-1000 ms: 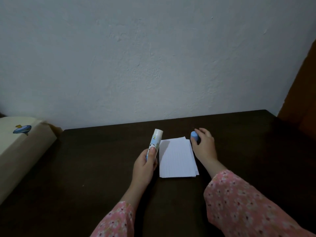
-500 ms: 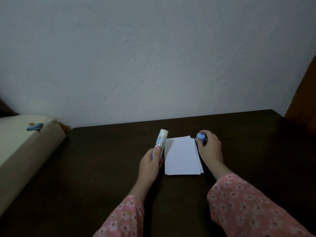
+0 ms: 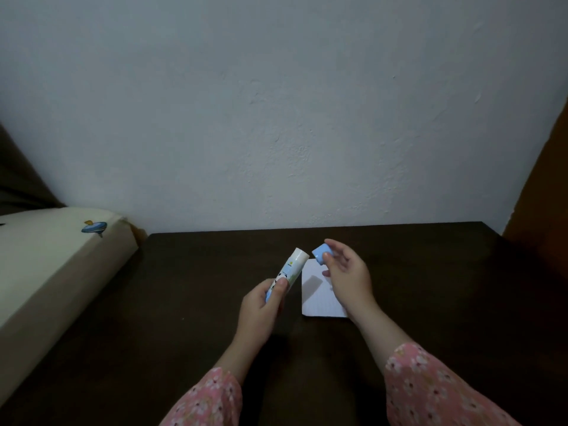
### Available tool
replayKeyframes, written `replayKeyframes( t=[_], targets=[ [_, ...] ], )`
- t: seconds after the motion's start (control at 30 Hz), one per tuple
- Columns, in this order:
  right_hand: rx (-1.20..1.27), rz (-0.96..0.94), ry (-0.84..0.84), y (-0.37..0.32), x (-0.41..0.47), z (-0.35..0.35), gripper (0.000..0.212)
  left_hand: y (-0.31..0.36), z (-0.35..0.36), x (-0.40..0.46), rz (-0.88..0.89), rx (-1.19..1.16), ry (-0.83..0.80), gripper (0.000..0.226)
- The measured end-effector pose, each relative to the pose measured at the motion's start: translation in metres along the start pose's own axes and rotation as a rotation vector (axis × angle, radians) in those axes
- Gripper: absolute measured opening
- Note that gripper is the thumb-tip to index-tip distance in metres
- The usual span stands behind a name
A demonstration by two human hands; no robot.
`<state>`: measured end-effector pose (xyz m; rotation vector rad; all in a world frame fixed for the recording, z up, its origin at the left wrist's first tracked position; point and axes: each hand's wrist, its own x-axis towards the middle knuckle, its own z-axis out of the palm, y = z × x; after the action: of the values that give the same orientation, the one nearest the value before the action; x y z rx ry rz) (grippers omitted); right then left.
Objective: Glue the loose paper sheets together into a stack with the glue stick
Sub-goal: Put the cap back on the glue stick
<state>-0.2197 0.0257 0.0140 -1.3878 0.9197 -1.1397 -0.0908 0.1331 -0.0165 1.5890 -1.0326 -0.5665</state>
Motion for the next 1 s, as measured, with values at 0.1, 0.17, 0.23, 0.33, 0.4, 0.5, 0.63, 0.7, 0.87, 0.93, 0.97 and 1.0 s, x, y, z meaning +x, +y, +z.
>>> replayKeyframes(
  t=[0.1, 0.17, 0.23, 0.33, 0.4, 0.5, 0.63, 0.7, 0.87, 0.93, 0.97, 1.0],
  targets=[
    [0.006, -0.014, -0.091, -0.01, -0.012, 0.009, 0.029, 0.005, -0.014, -0.01, 0.015, 0.002, -0.006, 0.03],
    [0.031, -0.016, -0.13, -0.015, -0.019, 0.014, 0.029, 0.008, -0.022, -0.014, 0.036, 0.012, 0.004, 0.03],
    [0.052, -0.022, -0.157, -0.022, -0.024, 0.018, 0.028, 0.012, -0.03, -0.018, 0.042, 0.008, 0.016, 0.031],
    [0.066, -0.042, -0.18, -0.032, -0.029, 0.023, 0.026, 0.019, -0.04, -0.021, 0.022, 0.001, 0.008, 0.037],
    [0.066, -0.049, -0.185, -0.037, -0.031, 0.025, 0.026, 0.023, -0.045, -0.022, 0.025, 0.008, -0.002, 0.035],
    [0.087, -0.063, -0.19, -0.046, -0.034, 0.027, 0.026, 0.029, -0.052, -0.023, 0.034, 0.029, -0.003, 0.029],
    [0.111, -0.083, -0.201, -0.055, -0.036, 0.029, 0.028, 0.04, -0.06, -0.023, 0.067, 0.06, -0.011, 0.028],
    [0.12, -0.093, -0.206, -0.058, -0.036, 0.03, 0.027, 0.047, -0.063, -0.023, 0.087, 0.083, -0.01, 0.025],
    [0.167, -0.125, -0.205, -0.061, -0.041, 0.034, 0.027, 0.058, -0.064, -0.023, 0.141, 0.082, 0.005, 0.021],
    [0.162, -0.137, -0.221, -0.06, -0.041, 0.034, 0.027, 0.061, -0.066, -0.022, 0.151, 0.088, 0.001, 0.021],
    [0.157, -0.141, -0.23, -0.06, -0.041, 0.034, 0.027, 0.062, -0.067, -0.021, 0.157, 0.101, -0.001, 0.022],
    [0.155, -0.144, -0.238, -0.061, -0.04, 0.033, 0.027, 0.063, -0.068, -0.02, 0.161, 0.113, -0.002, 0.023]
  ],
)
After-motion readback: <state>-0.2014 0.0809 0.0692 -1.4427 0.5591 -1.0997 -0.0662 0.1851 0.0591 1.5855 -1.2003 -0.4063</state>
